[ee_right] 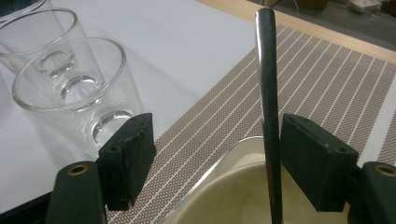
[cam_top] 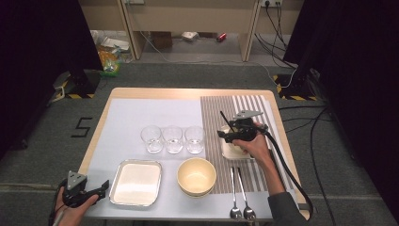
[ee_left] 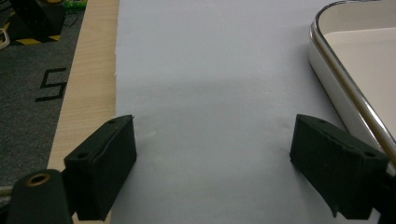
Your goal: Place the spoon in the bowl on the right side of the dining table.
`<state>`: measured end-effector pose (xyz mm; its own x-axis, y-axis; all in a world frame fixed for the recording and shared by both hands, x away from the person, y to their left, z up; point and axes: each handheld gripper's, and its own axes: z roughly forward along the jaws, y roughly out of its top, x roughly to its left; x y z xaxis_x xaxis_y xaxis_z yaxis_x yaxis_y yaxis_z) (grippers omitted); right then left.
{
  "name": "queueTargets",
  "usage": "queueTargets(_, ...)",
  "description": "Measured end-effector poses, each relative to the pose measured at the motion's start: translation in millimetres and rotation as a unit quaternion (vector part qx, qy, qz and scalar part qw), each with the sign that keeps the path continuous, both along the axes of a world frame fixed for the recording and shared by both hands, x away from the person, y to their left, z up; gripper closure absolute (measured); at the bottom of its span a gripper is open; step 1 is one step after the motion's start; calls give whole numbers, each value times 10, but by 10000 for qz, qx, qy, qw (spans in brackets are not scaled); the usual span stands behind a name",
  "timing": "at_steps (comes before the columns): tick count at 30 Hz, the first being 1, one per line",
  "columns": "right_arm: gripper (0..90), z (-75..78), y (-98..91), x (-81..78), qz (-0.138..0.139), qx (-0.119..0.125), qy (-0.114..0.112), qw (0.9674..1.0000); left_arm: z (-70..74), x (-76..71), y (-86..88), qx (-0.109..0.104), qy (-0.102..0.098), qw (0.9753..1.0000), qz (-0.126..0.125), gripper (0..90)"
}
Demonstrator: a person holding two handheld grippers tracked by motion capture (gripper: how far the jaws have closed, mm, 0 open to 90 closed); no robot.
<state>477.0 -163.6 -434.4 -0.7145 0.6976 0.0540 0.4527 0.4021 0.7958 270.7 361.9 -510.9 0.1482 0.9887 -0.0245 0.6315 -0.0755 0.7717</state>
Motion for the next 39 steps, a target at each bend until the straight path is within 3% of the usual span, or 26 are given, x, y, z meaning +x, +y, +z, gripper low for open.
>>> queueTargets(21, 282, 1, 98, -169, 390, -9, 87, 9992, -3, -1, -1, -8, -20, 10000, 10, 134)
queueTargets(29, 287, -15, 66, -250, 468, 112, 1, 9988, -2, -1, -2, -7, -16, 10000, 10, 135)
queueTargets(39, 278, -15, 98, -318, 548, 18, -19, 9985, -4, -2, -1, -10, -25, 10000, 12, 134)
